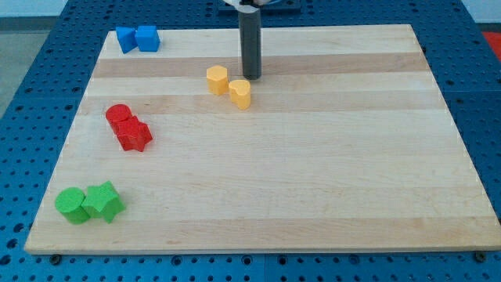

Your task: Move yellow blocks towards red blocks

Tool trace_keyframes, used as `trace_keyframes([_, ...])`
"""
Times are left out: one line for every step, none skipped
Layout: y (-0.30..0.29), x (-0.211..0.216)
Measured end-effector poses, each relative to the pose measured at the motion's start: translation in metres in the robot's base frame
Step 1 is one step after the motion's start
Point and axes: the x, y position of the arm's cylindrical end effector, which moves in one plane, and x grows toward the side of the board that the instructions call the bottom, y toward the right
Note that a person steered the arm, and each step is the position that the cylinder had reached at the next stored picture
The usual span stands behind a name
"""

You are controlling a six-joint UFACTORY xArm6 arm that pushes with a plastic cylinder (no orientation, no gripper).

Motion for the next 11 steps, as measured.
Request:
trace_keyframes([-0.042, -0.003])
trace_keyframes([-0.086, 0.007])
trace_keyframes([-0.096, 0.007])
trace_keyframes([-0.066, -0.018])
trace_keyframes([-0.001, -0.021])
trace_keyframes([0.046, 0.004])
trace_keyframes([0.051, 0.039])
trace_keyframes([0.034, 0.069])
trace_keyframes([-0.025, 0.065])
trace_keyframes([-0.074, 0.055])
trace_keyframes([-0.072, 0.055])
